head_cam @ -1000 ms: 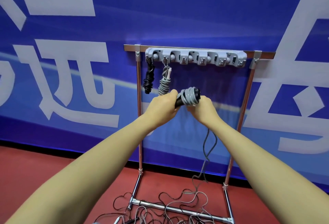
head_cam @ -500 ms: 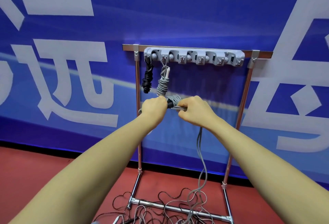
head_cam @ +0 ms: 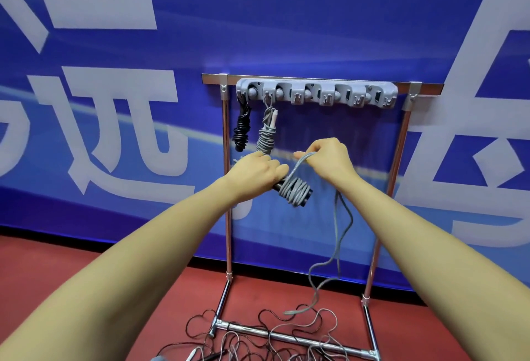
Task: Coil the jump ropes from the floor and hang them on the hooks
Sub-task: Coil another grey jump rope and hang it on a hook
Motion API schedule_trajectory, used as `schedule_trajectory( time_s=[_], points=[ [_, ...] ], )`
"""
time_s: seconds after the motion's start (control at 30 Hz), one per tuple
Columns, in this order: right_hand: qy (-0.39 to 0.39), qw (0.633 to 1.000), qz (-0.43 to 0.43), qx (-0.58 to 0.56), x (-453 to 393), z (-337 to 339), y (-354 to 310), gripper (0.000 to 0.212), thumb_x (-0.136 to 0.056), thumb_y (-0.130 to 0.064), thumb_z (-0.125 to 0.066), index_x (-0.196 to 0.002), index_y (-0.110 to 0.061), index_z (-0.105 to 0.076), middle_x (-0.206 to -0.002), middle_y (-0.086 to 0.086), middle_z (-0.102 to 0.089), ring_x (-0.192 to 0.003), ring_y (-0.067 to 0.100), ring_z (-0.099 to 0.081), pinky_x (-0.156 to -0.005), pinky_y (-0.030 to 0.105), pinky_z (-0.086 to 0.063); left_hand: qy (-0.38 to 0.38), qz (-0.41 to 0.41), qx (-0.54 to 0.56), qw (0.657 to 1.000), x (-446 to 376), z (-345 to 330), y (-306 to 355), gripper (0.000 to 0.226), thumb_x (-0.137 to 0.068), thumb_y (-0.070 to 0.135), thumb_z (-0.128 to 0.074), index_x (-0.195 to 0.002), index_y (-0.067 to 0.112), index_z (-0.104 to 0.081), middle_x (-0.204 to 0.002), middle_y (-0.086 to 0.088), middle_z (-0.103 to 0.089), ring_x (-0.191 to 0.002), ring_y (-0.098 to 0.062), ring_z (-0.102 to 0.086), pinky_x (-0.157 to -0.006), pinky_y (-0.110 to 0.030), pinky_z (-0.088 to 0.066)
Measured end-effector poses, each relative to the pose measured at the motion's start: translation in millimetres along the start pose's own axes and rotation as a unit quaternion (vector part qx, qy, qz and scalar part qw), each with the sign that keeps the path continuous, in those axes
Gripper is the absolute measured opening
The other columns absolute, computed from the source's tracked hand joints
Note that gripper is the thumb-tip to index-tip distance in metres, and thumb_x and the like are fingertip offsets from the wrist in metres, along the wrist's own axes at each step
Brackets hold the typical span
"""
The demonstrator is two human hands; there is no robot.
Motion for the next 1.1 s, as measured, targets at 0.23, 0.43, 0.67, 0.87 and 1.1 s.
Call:
schedule_trajectory(
  time_s=[0.23,0.43,0.67,0.87,1.1],
  points=[
    [-0.008,1.000,0.004,0.008,4.7,-5.5,1.0,0.040,-0.087,-0.026,-0.064,-0.054,-0.013,-0.044,-0.054,0.001,-0.041,-0.059,0.022,-0.032,-0.055,0.031,-0.030,0.080,0.146,0.268,0.949,-2.9,13.1,-10.4,0.015,-0.087,0.014,-0.047,-0.094,0.005,-0.057,-0.081,-0.008,-0.063,-0.073,-0.030,-0.058,-0.058,-0.036,-0.046],
    [-0.041,0.993,0.033,0.102,15.8,-12.1,-12.5,0.036,-0.093,-0.037,-0.050,-0.065,-0.015,-0.046,-0.071,0.005,-0.055,-0.069,0.030,-0.049,-0.060,0.032,-0.037,0.049,0.425,0.417,0.802,-9.4,10.2,-19.0,0.019,-0.095,0.018,-0.047,-0.103,0.002,-0.047,-0.091,-0.018,-0.061,-0.080,-0.039,-0.054,-0.062,-0.039,-0.042],
    [-0.098,0.974,0.107,0.171,24.3,-18.2,-15.8,0.030,-0.082,-0.024,-0.058,-0.059,-0.013,-0.044,-0.063,0.005,-0.053,-0.067,0.026,-0.044,-0.054,0.030,-0.034,-0.076,0.452,0.273,0.846,-8.9,-10.5,-19.5,0.014,-0.096,0.009,-0.044,-0.106,0.000,-0.046,-0.103,-0.019,-0.061,-0.093,-0.038,-0.058,-0.065,-0.036,-0.036],
    [-0.097,0.920,0.222,0.309,39.3,-19.7,-23.9,0.010,-0.081,-0.018,-0.051,-0.071,-0.017,-0.049,-0.075,0.007,-0.058,-0.071,0.030,-0.047,-0.055,0.031,-0.027,-0.208,0.321,0.106,0.918,-1.9,-22.0,-5.9,0.021,-0.091,-0.003,-0.041,-0.110,0.001,-0.048,-0.107,-0.013,-0.063,-0.094,-0.032,-0.063,-0.063,-0.034,-0.035],
    [0.019,0.966,0.162,0.202,39.3,-13.6,-22.3,0.016,-0.086,-0.012,-0.049,-0.101,-0.013,-0.054,-0.095,0.006,-0.066,-0.087,0.036,-0.057,-0.066,0.037,-0.040,-0.245,0.163,-0.006,0.956,-4.8,-14.2,-5.3,0.018,-0.090,0.001,-0.042,-0.102,0.005,-0.055,-0.096,-0.008,-0.063,-0.083,-0.031,-0.060,-0.050,-0.030,-0.026]
  ],
)
Point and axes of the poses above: each hand's wrist, its own x-axis away from the middle knuckle, its own z-axis out of the back of the hand, y = z × x, the point moved 5 cm from there along -x, towards the middle knuckle
